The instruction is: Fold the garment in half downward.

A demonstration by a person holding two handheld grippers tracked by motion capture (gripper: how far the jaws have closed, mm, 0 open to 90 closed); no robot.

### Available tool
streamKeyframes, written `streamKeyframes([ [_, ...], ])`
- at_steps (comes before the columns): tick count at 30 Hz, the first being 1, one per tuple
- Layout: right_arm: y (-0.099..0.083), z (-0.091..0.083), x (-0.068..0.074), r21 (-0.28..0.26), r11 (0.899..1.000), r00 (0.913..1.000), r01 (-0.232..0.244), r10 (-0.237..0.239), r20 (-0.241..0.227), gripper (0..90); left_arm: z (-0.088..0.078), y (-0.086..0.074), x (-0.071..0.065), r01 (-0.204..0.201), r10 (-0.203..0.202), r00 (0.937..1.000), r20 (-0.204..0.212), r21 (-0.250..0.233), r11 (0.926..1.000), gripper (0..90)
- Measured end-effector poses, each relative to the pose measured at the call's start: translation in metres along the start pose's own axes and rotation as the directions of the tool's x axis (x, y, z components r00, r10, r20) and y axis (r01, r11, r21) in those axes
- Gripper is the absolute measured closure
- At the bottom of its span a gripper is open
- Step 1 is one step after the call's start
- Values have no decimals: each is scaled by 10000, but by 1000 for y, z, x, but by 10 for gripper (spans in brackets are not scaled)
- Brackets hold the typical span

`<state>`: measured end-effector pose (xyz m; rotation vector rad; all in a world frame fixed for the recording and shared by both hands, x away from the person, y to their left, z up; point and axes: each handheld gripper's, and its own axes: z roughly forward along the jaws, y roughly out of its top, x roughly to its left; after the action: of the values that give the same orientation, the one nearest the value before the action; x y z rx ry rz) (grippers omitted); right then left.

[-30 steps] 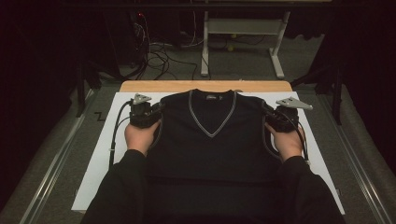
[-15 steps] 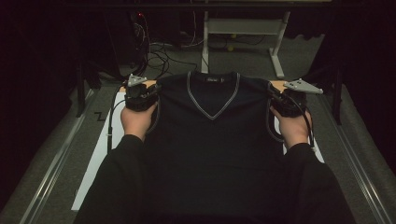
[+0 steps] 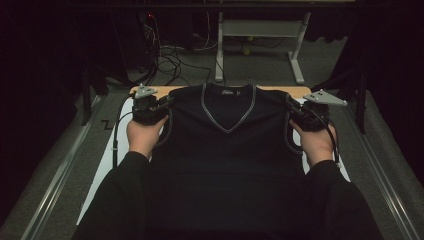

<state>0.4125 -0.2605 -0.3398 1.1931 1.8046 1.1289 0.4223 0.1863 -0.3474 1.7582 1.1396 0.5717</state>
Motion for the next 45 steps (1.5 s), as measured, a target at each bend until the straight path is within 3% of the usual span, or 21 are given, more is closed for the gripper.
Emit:
streamKeyframes([
  [1, -2, -3, 0, -10, 10000, 10000, -6, 6, -33, 814, -3, -4, 0, 92, -91, 9999, 144, -47, 9999, 712],
  [2, -9, -10, 2, -87, 9999, 9998, -91, 89, -175, 813, -9, -15, 0, 347, -341, 9977, 588, -105, 9993, 711],
  [5, -17, -19, 4, -106, 9999, 9995, 28, -32, -324, 813, -14, -25, -1, 446, -450, 9955, 831, 64, 9990, 711],
  [7, -26, -27, 7, -117, 9997, 9985, 224, -229, -499, 813, -20, -37, -4, 372, -375, 9942, 1011, 44, 9993, 711],
  [10, -43, -42, 12, -255, 9993, 9960, 290, -310, -835, 813, -35, -61, -14, -125, 126, 9922, 1240, -18, 9999, 711],
  [11, -43, -42, 12, -255, 9993, 9960, 290, -310, -835, 813, -35, -61, -14, -125, 126, 9922, 1240, -18, 9999, 711],
  [13, -58, -54, 15, -347, 9990, 9938, 295, -331, -1061, 813, -43, -84, -19, -19, 6, 9881, 1540, 77, 10000, 711],
  [14, -58, -54, 15, -347, 9990, 9938, 295, -331, -1061, 813, -43, -84, -19, -19, 6, 9881, 1540, 77, 10000, 711],
  [20, -97, -72, 22, -187, 9998, 9882, 76, -104, -1531, 813, -54, -126, -29, -233, 132, 9838, 1789, 543, 9983, 711],
  [26, -117, -88, 28, -233, 9996, 9842, 144, -182, -1760, 812, -73, -139, -38, -387, 269, 9805, 1947, 570, 9976, 711],
  [29, -130, -103, 34, -237, 9992, 9812, 334, -373, -1893, 812, -88, -147, -47, -501, 361, 9754, 2176, 594, 9970, 711],
  [38, -162, -132, 40, -50, 9997, 9785, 222, -228, -2049, 810, -110, -163, -60, -716, 516, 9685, 2435, 740, 9947, 710],
  [45, -168, -143, 42, 16, 9996, 9788, 298, -288, -2030, 810, -120, -175, -64, -601, 328, 9601, 2777, 904, 9941, 709],
])
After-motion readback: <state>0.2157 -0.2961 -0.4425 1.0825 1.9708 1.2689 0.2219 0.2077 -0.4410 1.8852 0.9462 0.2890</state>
